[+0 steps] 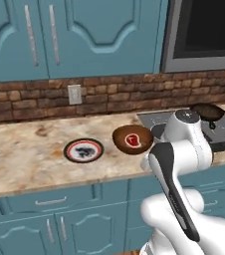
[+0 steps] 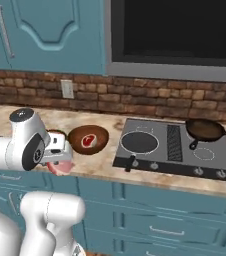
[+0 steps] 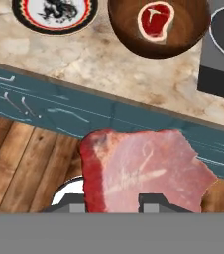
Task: Place one of the steaks on the plate and the other in the bowl. Then place the bowl in the fridge.
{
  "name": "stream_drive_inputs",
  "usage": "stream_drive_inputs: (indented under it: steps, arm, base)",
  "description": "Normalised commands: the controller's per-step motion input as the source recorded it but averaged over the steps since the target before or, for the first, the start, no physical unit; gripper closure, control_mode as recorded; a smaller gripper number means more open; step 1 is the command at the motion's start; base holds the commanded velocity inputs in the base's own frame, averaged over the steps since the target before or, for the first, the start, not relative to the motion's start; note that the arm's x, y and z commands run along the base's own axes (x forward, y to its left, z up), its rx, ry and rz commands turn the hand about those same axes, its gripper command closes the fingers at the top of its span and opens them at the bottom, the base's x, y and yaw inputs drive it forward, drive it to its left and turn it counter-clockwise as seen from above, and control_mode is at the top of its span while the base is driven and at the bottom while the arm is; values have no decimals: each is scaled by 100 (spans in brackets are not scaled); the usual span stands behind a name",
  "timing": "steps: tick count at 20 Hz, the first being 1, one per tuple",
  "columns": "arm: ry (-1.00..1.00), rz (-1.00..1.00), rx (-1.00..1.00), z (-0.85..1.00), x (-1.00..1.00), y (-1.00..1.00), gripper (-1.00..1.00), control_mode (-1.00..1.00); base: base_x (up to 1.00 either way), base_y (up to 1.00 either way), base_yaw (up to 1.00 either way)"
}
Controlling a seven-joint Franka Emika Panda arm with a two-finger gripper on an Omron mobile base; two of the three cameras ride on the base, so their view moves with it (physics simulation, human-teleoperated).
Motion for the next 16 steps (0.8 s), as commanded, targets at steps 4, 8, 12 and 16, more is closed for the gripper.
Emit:
stream_drive_inputs:
  steps: [4, 8, 12, 16]
  arm:
    - [0, 0, 0, 0, 0, 0, 100, 100]
    - [0, 0, 0, 0, 0, 0, 100, 100]
    - [0, 0, 0, 0, 0, 0, 100, 100]
    - [0, 0, 0, 0, 0, 0, 100, 100]
  base:
    - [15, 100, 0]
    - [42, 46, 0]
    - [66, 0, 0]
    - [58, 0, 0]
